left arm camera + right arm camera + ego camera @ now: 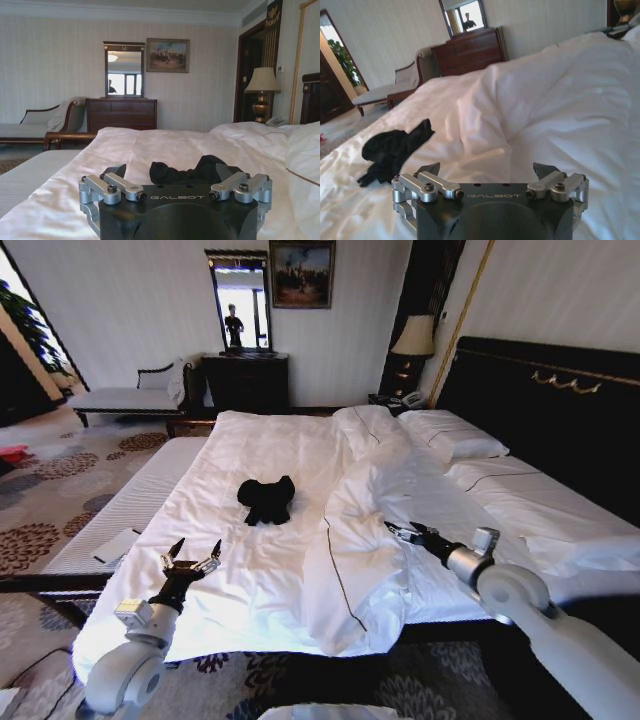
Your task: Fold the clothes on the bed.
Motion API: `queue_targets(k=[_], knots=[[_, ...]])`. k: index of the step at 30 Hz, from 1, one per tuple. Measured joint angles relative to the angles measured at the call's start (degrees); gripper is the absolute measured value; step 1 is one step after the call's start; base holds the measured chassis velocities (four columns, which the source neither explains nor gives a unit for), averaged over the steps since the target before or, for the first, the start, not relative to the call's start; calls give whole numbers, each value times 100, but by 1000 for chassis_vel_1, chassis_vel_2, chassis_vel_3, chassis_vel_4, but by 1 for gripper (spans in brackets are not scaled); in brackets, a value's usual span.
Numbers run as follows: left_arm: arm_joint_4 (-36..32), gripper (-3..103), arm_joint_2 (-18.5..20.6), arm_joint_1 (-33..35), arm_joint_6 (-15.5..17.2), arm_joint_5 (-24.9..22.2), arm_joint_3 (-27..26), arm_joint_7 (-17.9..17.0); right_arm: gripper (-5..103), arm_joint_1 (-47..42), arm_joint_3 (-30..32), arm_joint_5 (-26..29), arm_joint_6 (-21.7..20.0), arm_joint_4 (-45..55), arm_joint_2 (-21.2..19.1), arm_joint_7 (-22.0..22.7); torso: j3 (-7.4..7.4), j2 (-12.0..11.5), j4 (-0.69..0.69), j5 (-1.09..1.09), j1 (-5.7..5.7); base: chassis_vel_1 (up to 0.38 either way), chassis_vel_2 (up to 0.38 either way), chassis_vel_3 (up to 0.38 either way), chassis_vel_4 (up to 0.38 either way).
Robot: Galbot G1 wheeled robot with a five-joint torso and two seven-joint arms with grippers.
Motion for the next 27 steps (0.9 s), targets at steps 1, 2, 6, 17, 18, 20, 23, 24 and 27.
queue_targets(k=[1, 2, 6, 17, 18, 20, 23, 24, 27], knots=[[8, 100, 2, 1, 0, 0, 0, 0, 100, 24, -48, -3, -2, -44, -7, -1, 0, 0, 0, 0, 0, 0, 0, 0, 0], [27, 100, 5, 0, 0, 0, 0, -1, 100, 65, -140, -24, -2, -128, -14, -6, 0, 0, -1, 0, 0, 0, 0, 0, 0], [51, 100, 9, -20, 1, 0, 11, -5, 100, 140, -311, -126, -2, -313, -18, -26, 0, 0, -1, 1, -1, 0, 0, 0, 0], [64, 100, -15, -38, 11, 40, 65, -22, 100, 414, -710, 18, 70, -361, -22, -70, 0, 0, 0, -1, -1, 0, 0, 0, 0], [64, 100, -15, -38, 11, 40, 65, -22, 100, 414, -710, 18, 70, -361, -22, -70, 0, 0, 0, -1, -1, 0, 0, 0, 0], [63, 100, -24, -37, 11, 43, 65, -23, 100, 482, -836, -30, 64, -413, -22, -74, 0, 0, -1, 0, 0, 0, 0, 0, 0], [61, 100, -40, -26, 11, 52, 63, -24, 100, 573, -1003, -88, 46, -461, -13, -85, 0, 0, -1, 1, 0, 0, 0, 0, 0], [61, 100, -47, -18, 11, 60, 61, -25, 100, 610, -1066, -124, 41, -474, -8, -97, 0, 0, -1, 1, 0, 0, 0, 0, 0], [61, 100, -69, -2, 11, 73, 59, -25, 101, 693, -1215, -204, 34, -501, 4, -107, 0, 0, 0, 0, -1, 0, 0, 0, 0]])
